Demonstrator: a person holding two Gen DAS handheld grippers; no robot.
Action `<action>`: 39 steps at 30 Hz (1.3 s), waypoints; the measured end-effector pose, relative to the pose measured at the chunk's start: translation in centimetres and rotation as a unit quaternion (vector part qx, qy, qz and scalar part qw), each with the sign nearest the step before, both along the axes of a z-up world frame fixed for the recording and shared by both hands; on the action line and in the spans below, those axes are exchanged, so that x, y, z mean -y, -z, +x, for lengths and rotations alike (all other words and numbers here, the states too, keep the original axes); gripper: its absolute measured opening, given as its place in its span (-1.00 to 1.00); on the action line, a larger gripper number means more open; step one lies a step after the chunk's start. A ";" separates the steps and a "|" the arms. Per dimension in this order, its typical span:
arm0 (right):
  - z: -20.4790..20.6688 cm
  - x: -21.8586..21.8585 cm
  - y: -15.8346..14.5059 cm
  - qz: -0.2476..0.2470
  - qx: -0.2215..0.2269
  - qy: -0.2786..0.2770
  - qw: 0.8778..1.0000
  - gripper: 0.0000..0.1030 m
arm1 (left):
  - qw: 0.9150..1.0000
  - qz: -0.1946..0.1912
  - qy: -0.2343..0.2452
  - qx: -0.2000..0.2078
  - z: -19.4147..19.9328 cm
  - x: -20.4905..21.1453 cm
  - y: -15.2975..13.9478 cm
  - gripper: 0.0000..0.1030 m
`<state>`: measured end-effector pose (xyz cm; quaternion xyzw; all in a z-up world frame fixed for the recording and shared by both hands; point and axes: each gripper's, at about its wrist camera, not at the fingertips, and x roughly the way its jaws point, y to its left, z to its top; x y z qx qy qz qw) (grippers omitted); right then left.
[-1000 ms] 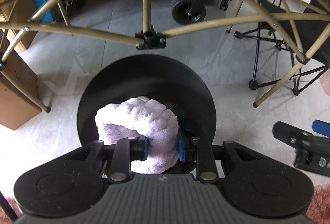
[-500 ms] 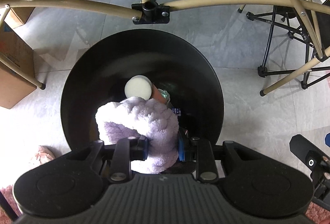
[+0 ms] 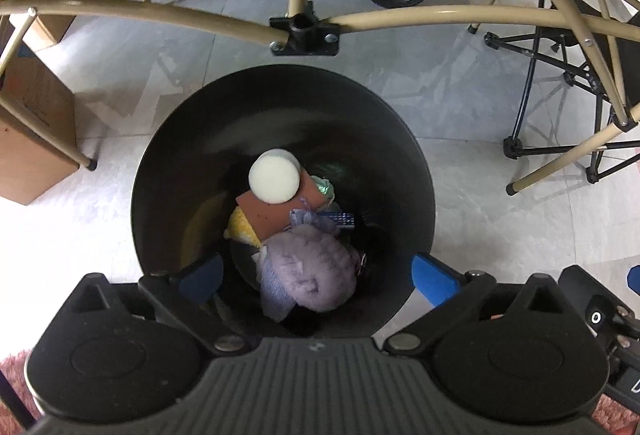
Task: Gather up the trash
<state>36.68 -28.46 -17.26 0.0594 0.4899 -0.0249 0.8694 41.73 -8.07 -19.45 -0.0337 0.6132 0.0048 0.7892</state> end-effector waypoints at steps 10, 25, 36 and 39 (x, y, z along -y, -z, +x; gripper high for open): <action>0.0 -0.1 -0.1 0.000 0.002 -0.005 1.000 1.00 | 1.000 0.008 0.000 0.009 -0.2 -0.2 -0.3 1.00; -1.7 -1.1 -2.1 0.013 0.037 -0.030 0.999 1.00 | 0.997 0.010 -0.005 0.081 -3.0 -2.5 -4.3 1.00; -8.4 -3.4 -9.0 0.047 0.141 -0.076 0.986 1.00 | 0.971 -0.001 0.000 0.238 -12.4 -5.6 -13.9 1.00; -11.5 -4.1 -11.1 0.049 0.171 -0.096 0.979 1.00 | 0.958 0.001 -0.002 0.287 -16.0 -6.8 -16.5 1.00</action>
